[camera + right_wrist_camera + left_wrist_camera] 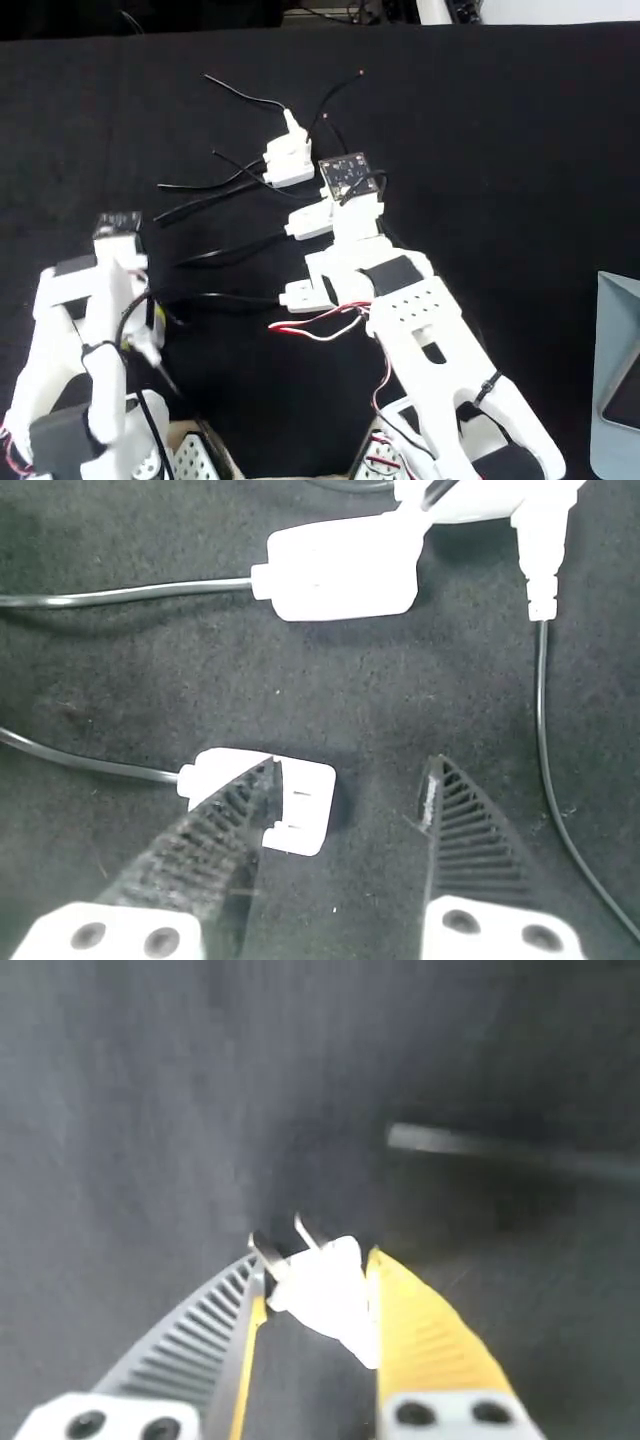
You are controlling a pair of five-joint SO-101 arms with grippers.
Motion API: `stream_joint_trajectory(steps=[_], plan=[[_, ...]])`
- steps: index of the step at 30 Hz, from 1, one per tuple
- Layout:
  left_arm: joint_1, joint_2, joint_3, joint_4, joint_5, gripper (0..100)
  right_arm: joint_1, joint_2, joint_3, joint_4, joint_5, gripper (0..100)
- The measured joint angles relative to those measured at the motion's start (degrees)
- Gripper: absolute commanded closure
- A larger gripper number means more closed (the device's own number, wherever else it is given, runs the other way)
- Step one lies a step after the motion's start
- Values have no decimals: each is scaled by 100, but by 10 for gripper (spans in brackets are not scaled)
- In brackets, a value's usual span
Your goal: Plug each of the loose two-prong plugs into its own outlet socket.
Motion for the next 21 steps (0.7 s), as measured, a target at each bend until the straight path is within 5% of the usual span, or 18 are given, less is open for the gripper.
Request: stream_joint_trajectory(steps=[6,14,21], plan=[[774,-431,-659,-62,176,967,79,0,0,0,0,779],[1987,-193,-2013,-35,536,961,1108,0,-9,0,70,779],[3174,976,-3077,-35,536,753,2277,0,-299,-9,387,779]])
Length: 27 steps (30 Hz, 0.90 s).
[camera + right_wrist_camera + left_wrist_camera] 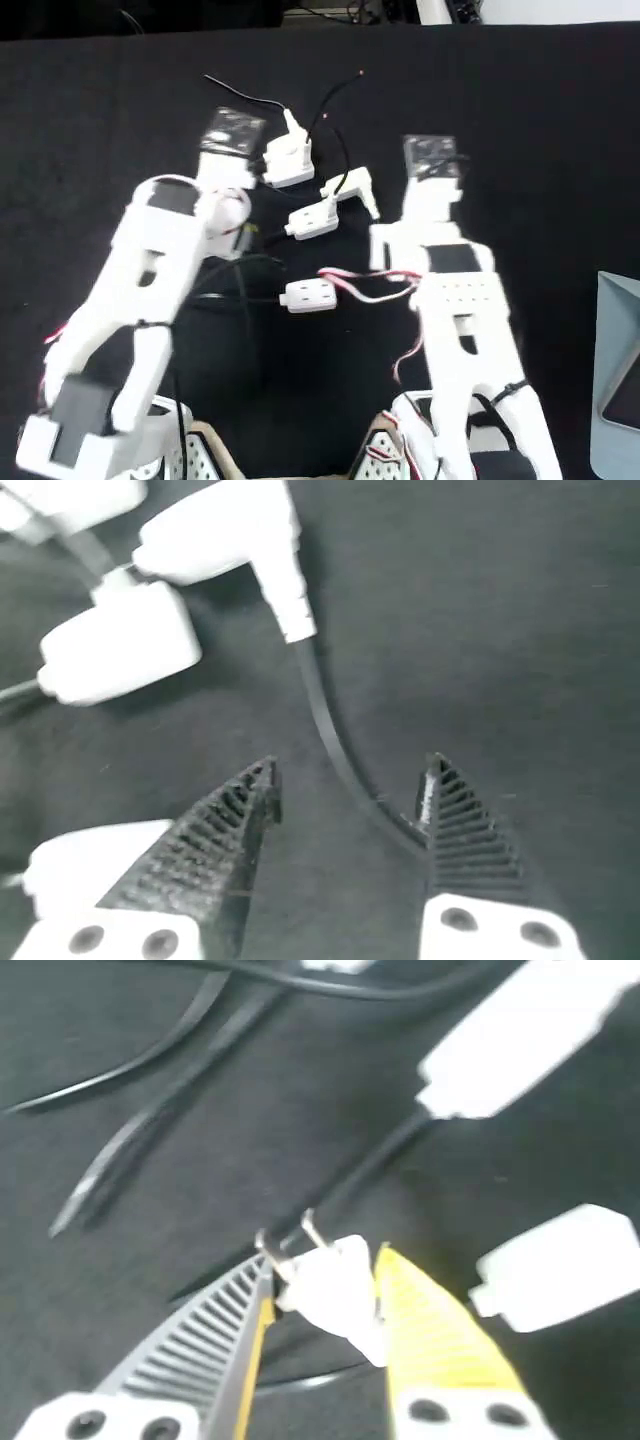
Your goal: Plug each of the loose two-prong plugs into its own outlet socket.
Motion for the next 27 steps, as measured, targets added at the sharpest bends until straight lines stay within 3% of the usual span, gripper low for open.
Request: stream_joint_trajectory(steps=[4,8,14,20,27], plan=[[475,396,-316,0,0,739,563,0,-158,0,0,779],[818,413,-580,88,-53,739,677,0,-158,0,273,779],[782,299,-1407,1459,-264,744,730,0,-158,0,782,779],[-281,-730,-1565,2277,79,744,316,-325,-158,0,1653,778],[-1767,-2541,123,1890,413,744,-1029,-1099,70,413,1635,776]])
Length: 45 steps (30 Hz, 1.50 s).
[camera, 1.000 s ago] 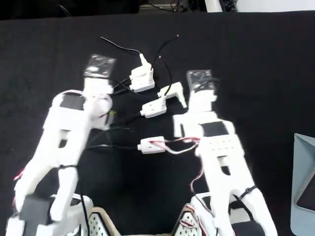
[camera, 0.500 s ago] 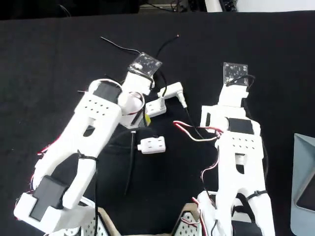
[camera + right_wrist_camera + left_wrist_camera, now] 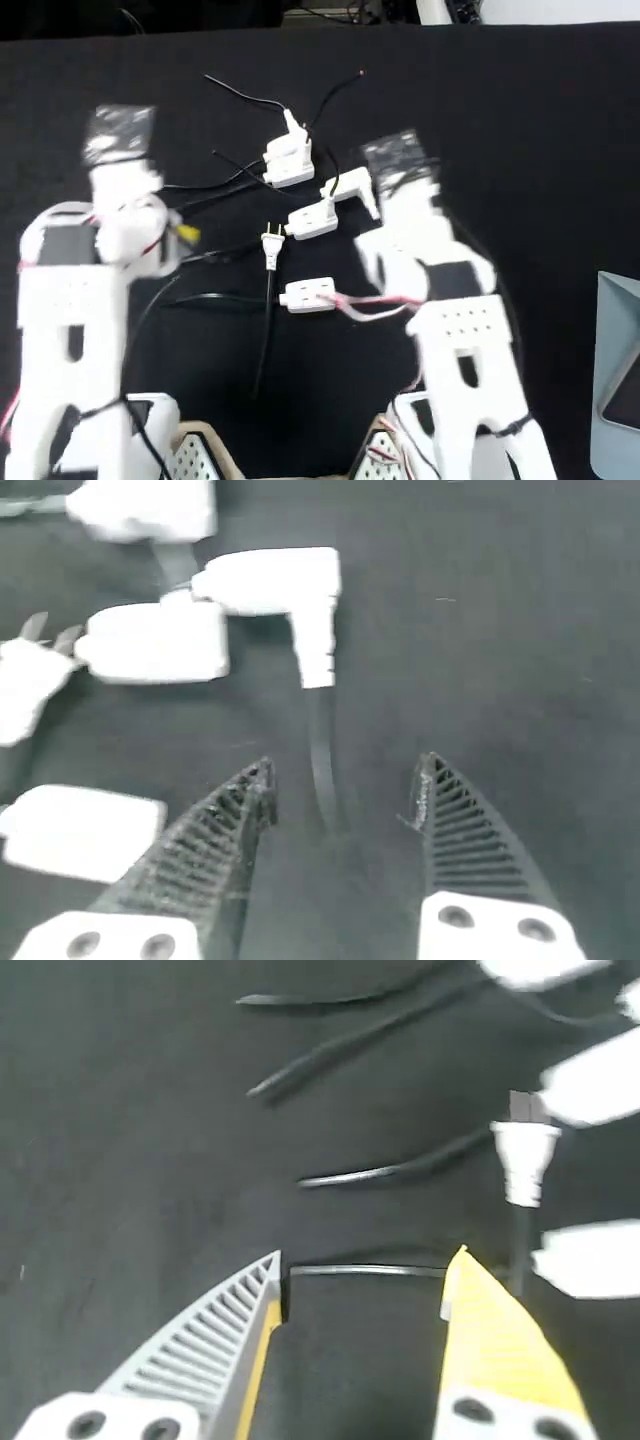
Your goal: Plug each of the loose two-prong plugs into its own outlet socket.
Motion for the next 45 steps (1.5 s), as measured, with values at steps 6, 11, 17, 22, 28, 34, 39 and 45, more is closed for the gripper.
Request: stream_joint_trajectory(steps=[6,11,17,22,28,34,39,45], plan=[[-1108,-1248,2004,-1002,70,744,-1574,-35,9,360,-774,779],[-1811,-1582,3138,-1705,70,744,-2092,-35,9,193,88,775],[-2110,-1609,3675,-2075,70,744,-2145,756,-70,149,1600,775],[-2127,-1662,3877,-2110,70,744,-2145,1811,-229,-545,2892,775],[-2330,-1679,4035,-2136,9,744,-2145,2743,-229,-1565,3789,775],[-2585,-1679,4062,-2268,-62,744,-2145,3596,-334,-2233,4220,775],[-2593,-1679,4062,-2268,-62,744,-2171,3956,-448,-2699,4237,775],[-2593,-1679,4062,-2268,-62,744,-2593,3965,-448,-2804,4062,775]])
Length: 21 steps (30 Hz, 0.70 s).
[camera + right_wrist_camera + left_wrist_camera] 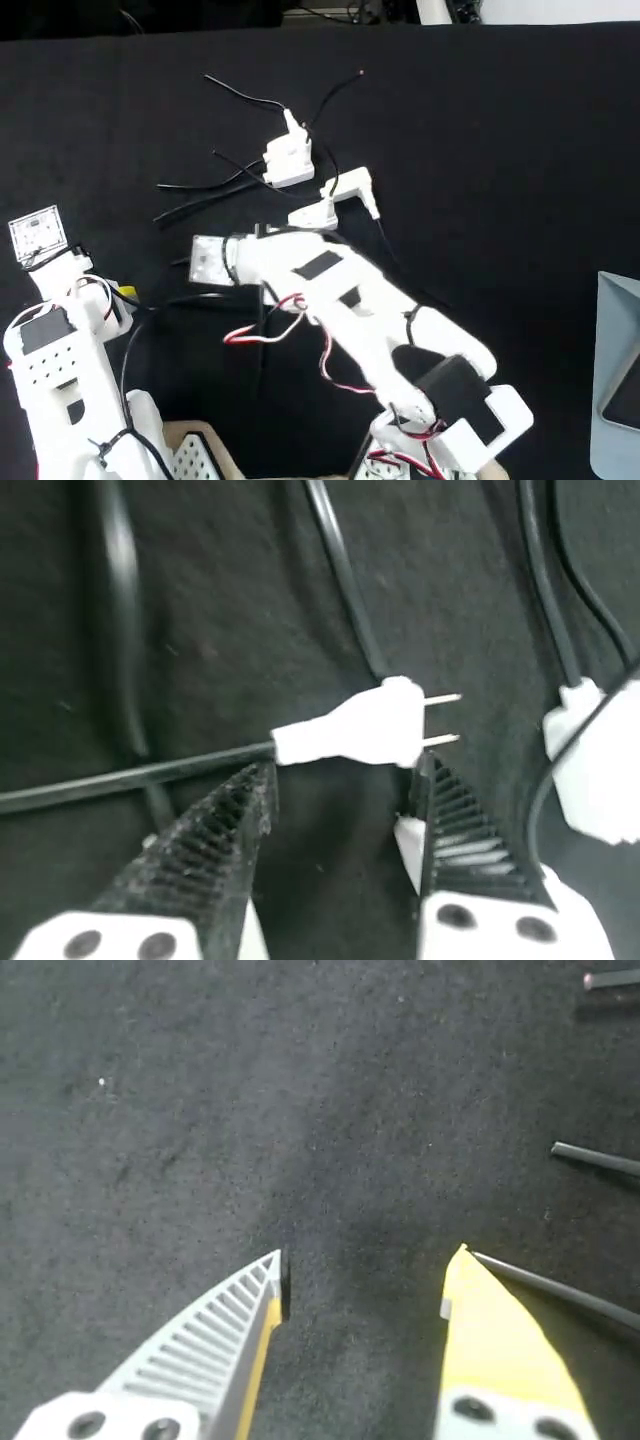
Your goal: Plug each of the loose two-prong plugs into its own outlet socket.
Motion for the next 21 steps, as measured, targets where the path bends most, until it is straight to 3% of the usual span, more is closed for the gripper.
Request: stream_joint_trajectory(steps=[7,21], plan=[[0,0,0,0,0,744,-492,0,0,0,-105,775],[0,0,0,0,0,744,-774,-9,-132,-325,-149,776]])
